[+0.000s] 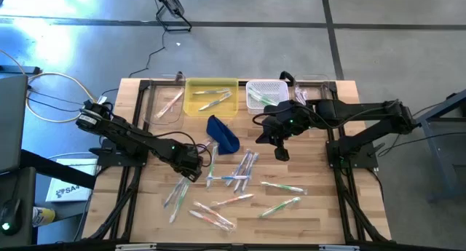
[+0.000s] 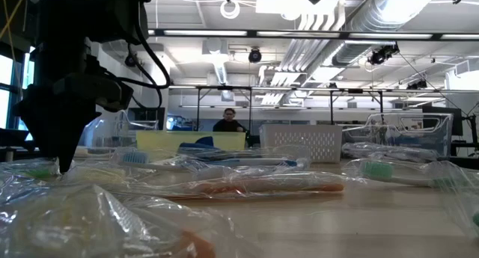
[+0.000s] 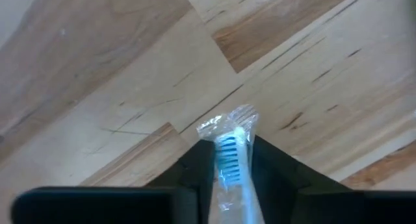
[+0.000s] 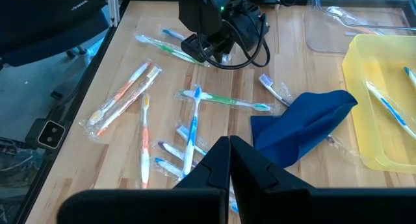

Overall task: Pick & Place Toothbrushes
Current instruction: Put the blue toothbrush into the yellow bin, then put the green toothbrush into the white bin

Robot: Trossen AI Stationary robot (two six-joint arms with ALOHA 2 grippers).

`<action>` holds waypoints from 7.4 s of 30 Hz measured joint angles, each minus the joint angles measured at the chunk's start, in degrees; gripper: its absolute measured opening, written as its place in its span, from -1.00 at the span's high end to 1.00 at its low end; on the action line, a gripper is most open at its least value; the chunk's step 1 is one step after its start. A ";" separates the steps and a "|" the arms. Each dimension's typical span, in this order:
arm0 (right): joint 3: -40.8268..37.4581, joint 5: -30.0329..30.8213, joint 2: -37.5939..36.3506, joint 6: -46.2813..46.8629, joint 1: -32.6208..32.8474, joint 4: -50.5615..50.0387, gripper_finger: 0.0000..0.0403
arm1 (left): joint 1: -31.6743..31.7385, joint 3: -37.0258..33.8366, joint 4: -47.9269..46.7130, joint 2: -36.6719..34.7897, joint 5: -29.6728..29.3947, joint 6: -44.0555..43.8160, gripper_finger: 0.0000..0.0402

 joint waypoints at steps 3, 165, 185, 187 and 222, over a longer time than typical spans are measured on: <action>0.00 -0.07 0.00 0.00 0.00 -0.02 0.99 | 0.00 0.02 -1.27 0.09 -0.45 0.04 0.71; -0.02 28.98 -10.51 14.97 20.24 -0.91 0.99 | 35.27 41.81 17.06 7.26 -8.56 94.52 0.29; -0.02 28.38 -10.48 13.27 20.24 -0.42 0.99 | 16.97 9.04 38.32 -27.19 -5.64 98.25 0.29; -0.02 28.17 -10.28 13.27 20.24 -0.42 0.99 | 14.53 8.85 37.86 -28.28 -5.49 96.38 0.29; -0.02 19.33 4.11 19.71 20.26 11.64 0.99 | -3.34 8.83 38.27 -28.46 1.23 55.61 0.29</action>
